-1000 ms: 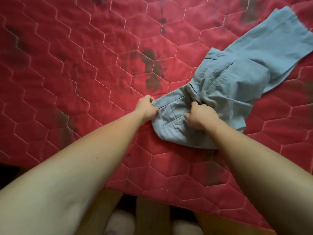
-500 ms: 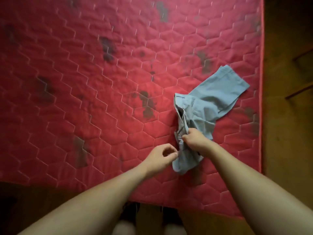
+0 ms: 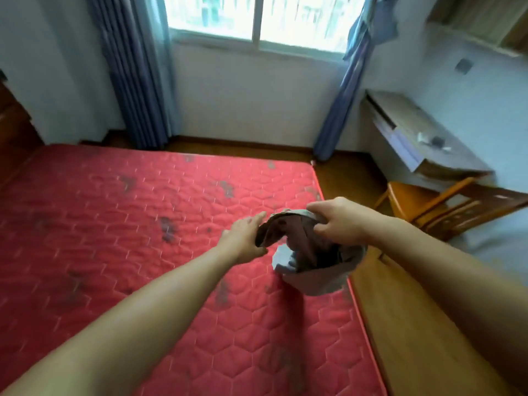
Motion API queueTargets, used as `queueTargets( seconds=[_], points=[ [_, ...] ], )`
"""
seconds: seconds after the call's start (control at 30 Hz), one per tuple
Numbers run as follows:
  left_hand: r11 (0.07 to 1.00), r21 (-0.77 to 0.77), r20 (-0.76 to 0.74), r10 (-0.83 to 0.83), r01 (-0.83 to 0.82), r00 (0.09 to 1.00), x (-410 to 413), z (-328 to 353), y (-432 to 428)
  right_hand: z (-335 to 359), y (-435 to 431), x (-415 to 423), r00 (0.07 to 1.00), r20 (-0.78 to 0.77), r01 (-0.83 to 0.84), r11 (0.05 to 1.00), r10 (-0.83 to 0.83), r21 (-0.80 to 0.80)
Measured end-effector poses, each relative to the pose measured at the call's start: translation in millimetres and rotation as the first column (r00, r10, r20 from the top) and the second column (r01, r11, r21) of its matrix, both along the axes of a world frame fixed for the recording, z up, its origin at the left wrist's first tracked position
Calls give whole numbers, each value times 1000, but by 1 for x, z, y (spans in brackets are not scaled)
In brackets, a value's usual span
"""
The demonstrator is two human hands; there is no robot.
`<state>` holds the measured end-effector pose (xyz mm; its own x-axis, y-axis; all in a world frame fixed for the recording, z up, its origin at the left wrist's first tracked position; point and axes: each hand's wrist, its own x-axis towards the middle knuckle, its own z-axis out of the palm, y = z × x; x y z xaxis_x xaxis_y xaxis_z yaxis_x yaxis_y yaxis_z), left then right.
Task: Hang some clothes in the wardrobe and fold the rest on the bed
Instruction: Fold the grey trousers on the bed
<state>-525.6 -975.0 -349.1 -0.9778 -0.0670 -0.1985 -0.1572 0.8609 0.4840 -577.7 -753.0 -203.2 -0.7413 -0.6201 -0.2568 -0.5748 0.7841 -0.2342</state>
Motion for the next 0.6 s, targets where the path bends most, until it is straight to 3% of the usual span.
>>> queueTargets(
  seconds=[0.13, 0.27, 0.33, 0.4, 0.5, 0.6],
  points=[
    [994, 92, -199, 72, -54, 977, 14, 64, -10, 94, 4, 16, 986, -161, 17, 987, -43, -162],
    [981, 105, -382, 189, -160, 905, 27, 137, -51, 157, 9, 19, 918, -394, -43, 980, -38, -194],
    [986, 12, -470, 152, -166, 869, 35, 179, -82, 177, 9, 21, 882, -468, -54, 979, -45, -196],
    [970, -200, -509, 16, -137, 860, 45, 218, -113, 189, 7, 27, 852, -521, -61, 980, -49, -192],
    [880, -471, -491, -203, -61, 847, 65, 265, -148, 194, -2, 37, 736, -677, -137, 982, 11, -133],
    [848, -530, -489, -291, -15, 822, 93, 298, -172, 196, -11, 47, 621, -780, -190, 981, 85, -45]
  ],
)
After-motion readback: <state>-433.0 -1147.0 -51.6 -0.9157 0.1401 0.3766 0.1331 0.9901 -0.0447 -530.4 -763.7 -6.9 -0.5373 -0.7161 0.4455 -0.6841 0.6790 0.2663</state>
